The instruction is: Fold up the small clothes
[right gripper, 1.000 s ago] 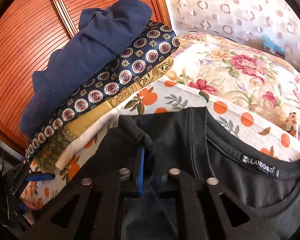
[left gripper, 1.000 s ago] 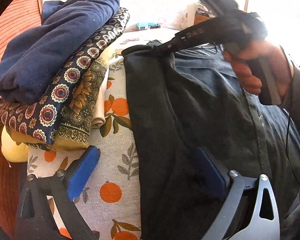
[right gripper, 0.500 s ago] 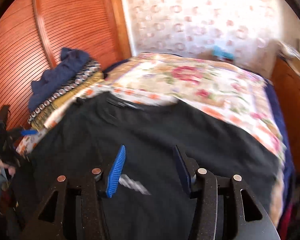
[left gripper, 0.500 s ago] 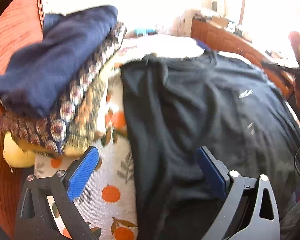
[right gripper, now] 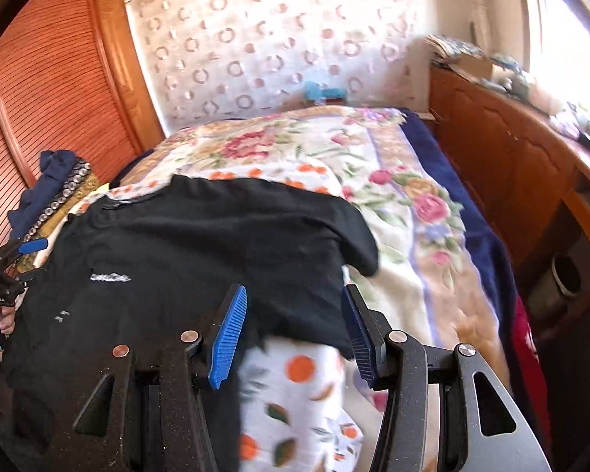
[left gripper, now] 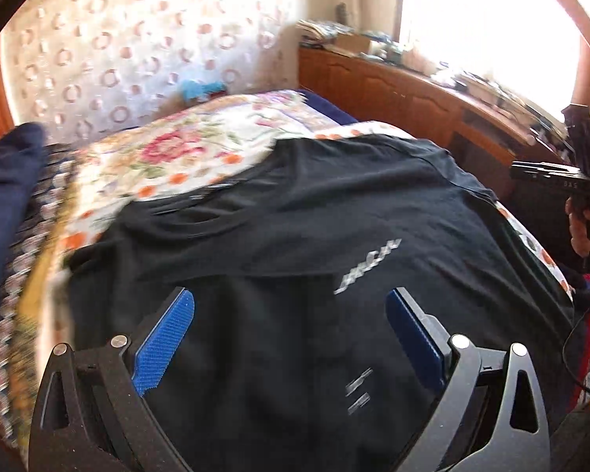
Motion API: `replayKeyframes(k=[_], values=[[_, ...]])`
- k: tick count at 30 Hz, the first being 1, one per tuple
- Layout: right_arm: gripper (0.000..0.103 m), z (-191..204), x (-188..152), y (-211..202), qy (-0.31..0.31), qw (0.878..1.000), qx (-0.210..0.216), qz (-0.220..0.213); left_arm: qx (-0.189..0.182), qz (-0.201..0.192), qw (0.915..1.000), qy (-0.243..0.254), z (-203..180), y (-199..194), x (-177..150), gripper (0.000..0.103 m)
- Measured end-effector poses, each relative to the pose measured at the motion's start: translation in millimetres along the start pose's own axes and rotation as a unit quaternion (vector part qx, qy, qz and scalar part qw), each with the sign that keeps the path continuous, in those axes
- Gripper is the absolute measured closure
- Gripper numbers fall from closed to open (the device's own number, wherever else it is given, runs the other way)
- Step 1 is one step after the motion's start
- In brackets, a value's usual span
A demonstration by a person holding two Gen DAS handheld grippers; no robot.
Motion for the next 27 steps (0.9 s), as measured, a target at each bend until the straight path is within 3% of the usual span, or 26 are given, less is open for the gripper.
replayKeyframes(k=[8, 20, 24, 27], values=[[0.051, -22.7, -5.7, 15.0, 0.052, 0.998, 0.009, 0.041, -0.008, 0.037, 0.999, 0.025, -31.5, 35.7, -5.5, 0.004], [0.051, -48.0, 2.7, 28.7, 0.115, 0.989, 0.08, 0.046, 0.008, 0.054, 0.9979, 0.035, -34.1, 52.1, -18.5, 0.004], [0.081, -46.0, 1.7, 34.2, 0.128, 0.983, 0.121, 0.044, 0.011, 0.054, 0.9978, 0.037, -34.4, 51.9, -19.3, 0.004], [0.095, -46.0, 5.7, 30.2, 0.104, 0.988, 0.104, 0.052, 0.011, 0.054, 0.9978, 0.037, -34.5, 52.0, -19.3, 0.004]])
Point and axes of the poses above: each gripper's, at about its wrist camera, not at the fingertips, and y roughly the way its jaws point, z to its left, x to its top, the point moved 4 cm from there along y, roughly the way its jaws point, and after that the axes turned 12 degrees about -y, right-handed, at the moved point
